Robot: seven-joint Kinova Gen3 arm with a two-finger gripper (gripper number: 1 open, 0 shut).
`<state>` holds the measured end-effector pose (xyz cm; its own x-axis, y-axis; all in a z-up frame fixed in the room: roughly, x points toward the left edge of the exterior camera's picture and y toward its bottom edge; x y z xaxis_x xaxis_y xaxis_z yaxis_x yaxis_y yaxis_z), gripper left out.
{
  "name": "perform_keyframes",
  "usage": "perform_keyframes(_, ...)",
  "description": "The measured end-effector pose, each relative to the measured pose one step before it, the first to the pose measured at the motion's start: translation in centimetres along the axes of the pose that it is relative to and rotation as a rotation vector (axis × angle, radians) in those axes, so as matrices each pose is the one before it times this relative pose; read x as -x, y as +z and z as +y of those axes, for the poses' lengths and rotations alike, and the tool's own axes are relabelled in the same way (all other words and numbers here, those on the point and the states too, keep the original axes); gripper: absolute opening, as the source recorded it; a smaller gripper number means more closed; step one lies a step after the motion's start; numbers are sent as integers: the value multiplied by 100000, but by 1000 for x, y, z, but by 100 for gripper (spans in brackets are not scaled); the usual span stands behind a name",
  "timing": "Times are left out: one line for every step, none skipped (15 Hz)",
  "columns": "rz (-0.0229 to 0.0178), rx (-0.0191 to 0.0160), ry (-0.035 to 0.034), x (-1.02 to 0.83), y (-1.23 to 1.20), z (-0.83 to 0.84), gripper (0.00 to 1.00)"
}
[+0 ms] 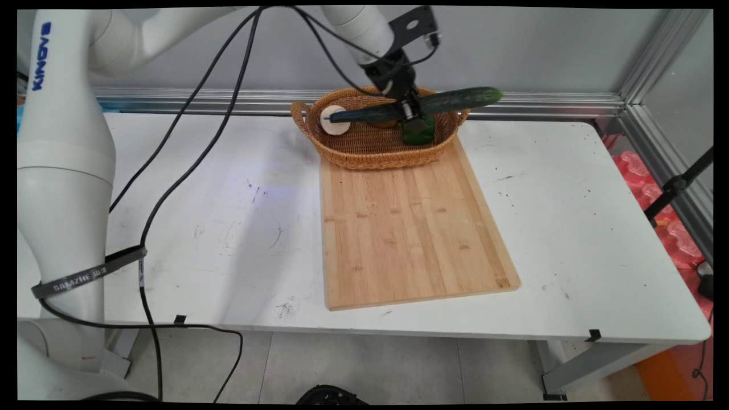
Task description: Place the picked object on the cutting board
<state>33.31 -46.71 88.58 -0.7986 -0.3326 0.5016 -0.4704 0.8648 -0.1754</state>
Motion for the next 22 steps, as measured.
perform_keyframes(525, -194, -1389, -978, -375, 824, 0)
perform_keyframes(379, -43, -1203, -822, -255, 787, 0)
perform_keyframes(213, 104, -1687, -828, -277, 1051, 0)
perform_keyframes(121, 157, -1807, -745, -250, 1142, 0)
perform_keyframes(-124, 239, -1376, -517, -152, 1062, 0)
perform_keyframes(-153, 211, -879, -268, -86, 734, 0)
perform_keyframes(-350, 337, -975, -331, -101, 1107, 0)
perform_keyframes(-599, 543, -1252, -209, -98, 1467, 0)
perform_keyframes(-547, 472, -852, -49, -20, 1077, 0)
perform_keyframes(-644, 532, -571, -1, 29, 1079, 0)
perform_keyframes(-519, 353, -399, 106, 22, 680, 0)
perform_keyframes(-802, 536, -453, 218, 62, 1014, 0)
perform_keyframes(-1004, 713, -422, 419, 123, 1158, 0)
perform_keyframes(-783, 648, -267, 463, 182, 1008, 0)
perform_keyframes(-732, 663, -50, 455, 221, 900, 0)
perform_keyframes(-766, 840, -123, 649, 284, 956, 0)
perform_keyframes(-730, 776, -139, 675, 341, 877, 0)
perform_keyframes(-723, 753, -98, 663, 402, 819, 0)
perform_keyframes(-520, 490, -98, 572, 352, 618, 0)
perform_keyframes(-498, 472, -240, 615, 447, 626, 0)
perform_keyframes(-360, 313, -289, 495, 377, 470, 0)
perform_keyframes(-174, 175, -175, 295, 264, 284, 0)
